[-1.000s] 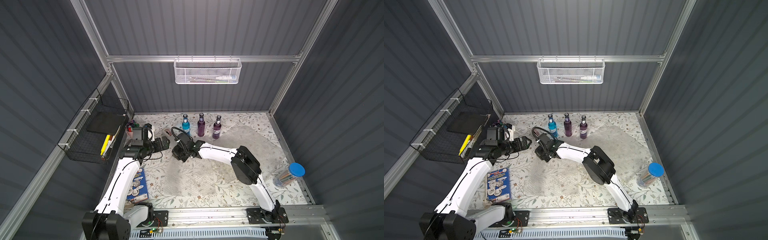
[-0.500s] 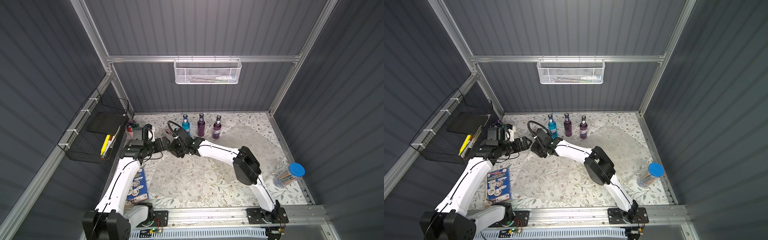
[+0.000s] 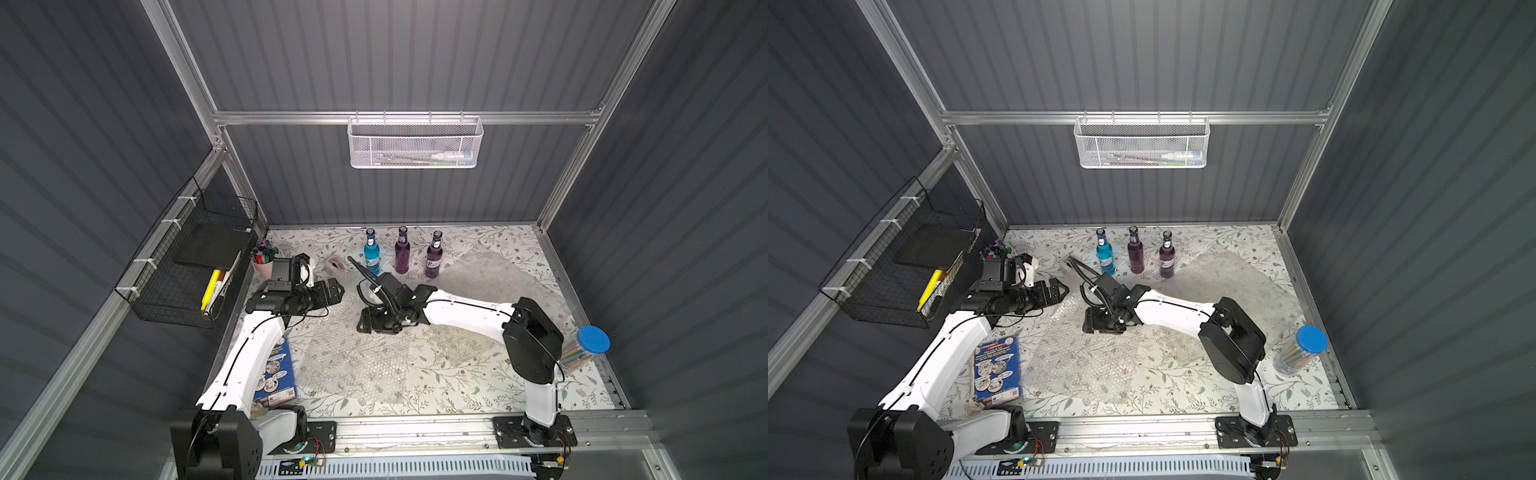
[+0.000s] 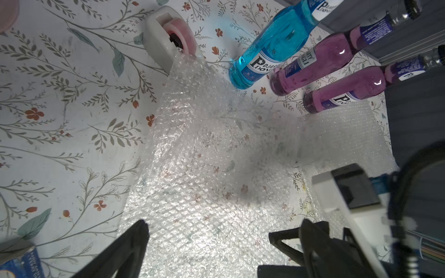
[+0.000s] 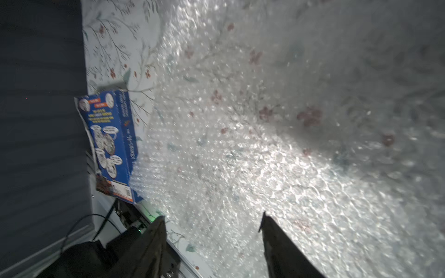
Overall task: Wrap wine bottles in bubble wrap
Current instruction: Adjust the bubble wrap at the center of the board.
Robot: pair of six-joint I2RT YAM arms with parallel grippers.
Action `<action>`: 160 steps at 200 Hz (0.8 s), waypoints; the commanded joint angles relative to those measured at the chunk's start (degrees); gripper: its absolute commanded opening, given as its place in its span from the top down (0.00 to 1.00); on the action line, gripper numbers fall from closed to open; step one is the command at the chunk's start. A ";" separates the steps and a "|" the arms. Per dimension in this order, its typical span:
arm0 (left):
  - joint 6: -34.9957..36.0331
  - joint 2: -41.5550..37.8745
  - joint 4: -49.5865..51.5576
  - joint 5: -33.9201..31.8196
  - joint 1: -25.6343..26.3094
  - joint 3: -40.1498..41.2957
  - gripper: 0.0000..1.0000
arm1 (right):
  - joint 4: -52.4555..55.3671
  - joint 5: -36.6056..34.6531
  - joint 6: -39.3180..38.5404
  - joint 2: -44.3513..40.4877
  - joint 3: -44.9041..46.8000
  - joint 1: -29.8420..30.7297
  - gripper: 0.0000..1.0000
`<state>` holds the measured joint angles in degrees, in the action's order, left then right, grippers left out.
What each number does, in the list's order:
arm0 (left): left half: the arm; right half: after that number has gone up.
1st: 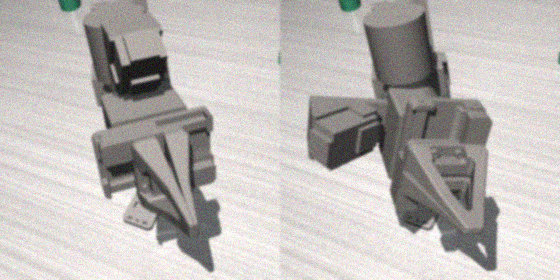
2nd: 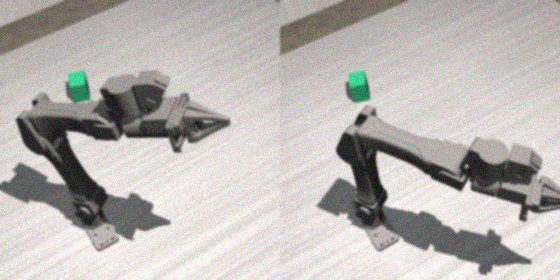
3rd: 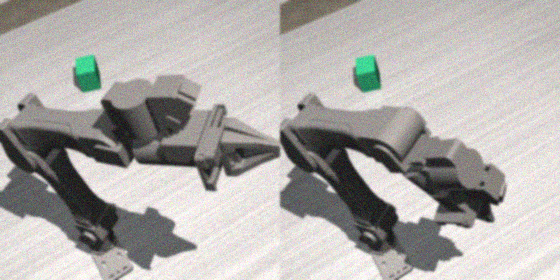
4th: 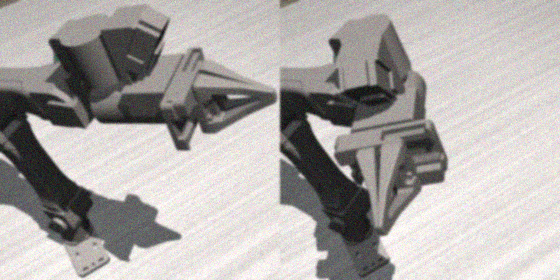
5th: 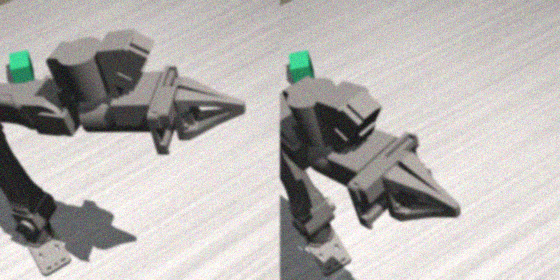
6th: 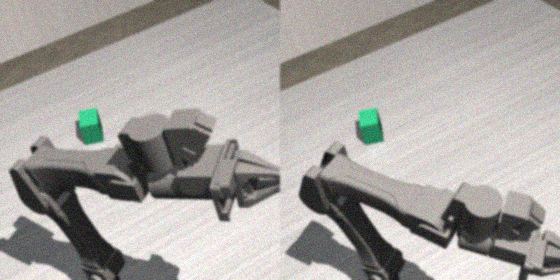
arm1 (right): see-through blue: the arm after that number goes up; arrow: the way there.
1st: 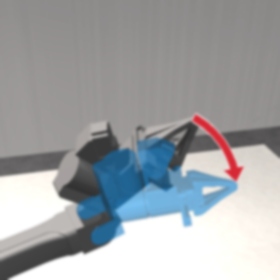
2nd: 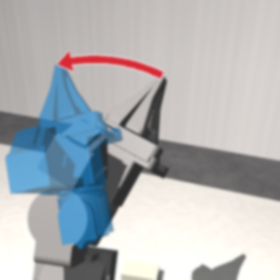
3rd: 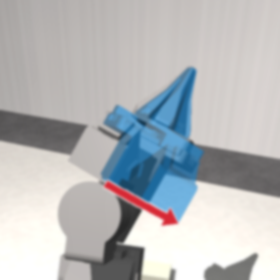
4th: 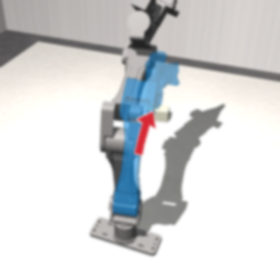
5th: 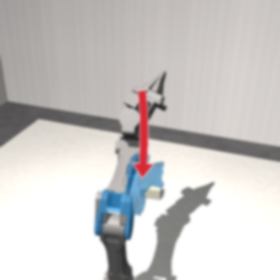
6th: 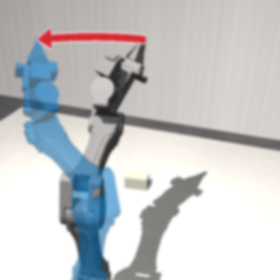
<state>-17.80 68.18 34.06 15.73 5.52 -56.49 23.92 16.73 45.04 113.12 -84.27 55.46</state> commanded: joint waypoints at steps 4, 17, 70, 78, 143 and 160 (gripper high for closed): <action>-0.20 0.33 -1.59 1.84 -0.42 0.41 0.01 | 6.06 -2.56 -13.87 1.04 1.36 2.04 0.36; -0.29 0.62 -1.97 1.98 -0.42 0.41 0.01 | 7.20 -3.38 -17.15 1.34 1.88 2.28 0.36; -0.51 1.49 -3.38 3.06 -0.41 0.43 0.01 | 12.18 -9.23 -27.62 1.12 7.07 2.19 0.37; -0.48 1.72 -3.47 3.16 -0.38 0.40 0.01 | 12.45 -9.34 -28.93 0.98 8.38 2.19 0.37; -0.30 2.35 -3.42 2.82 -0.42 -0.63 0.01 | 15.48 -12.59 -38.71 -1.41 13.94 2.02 0.37; 0.65 3.30 -3.59 3.07 -0.42 -0.91 0.01 | 15.97 -14.13 -40.09 -1.26 14.02 2.02 0.37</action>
<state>-17.82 70.28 30.74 17.65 5.41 -56.49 34.06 5.04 9.93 110.54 -72.38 57.47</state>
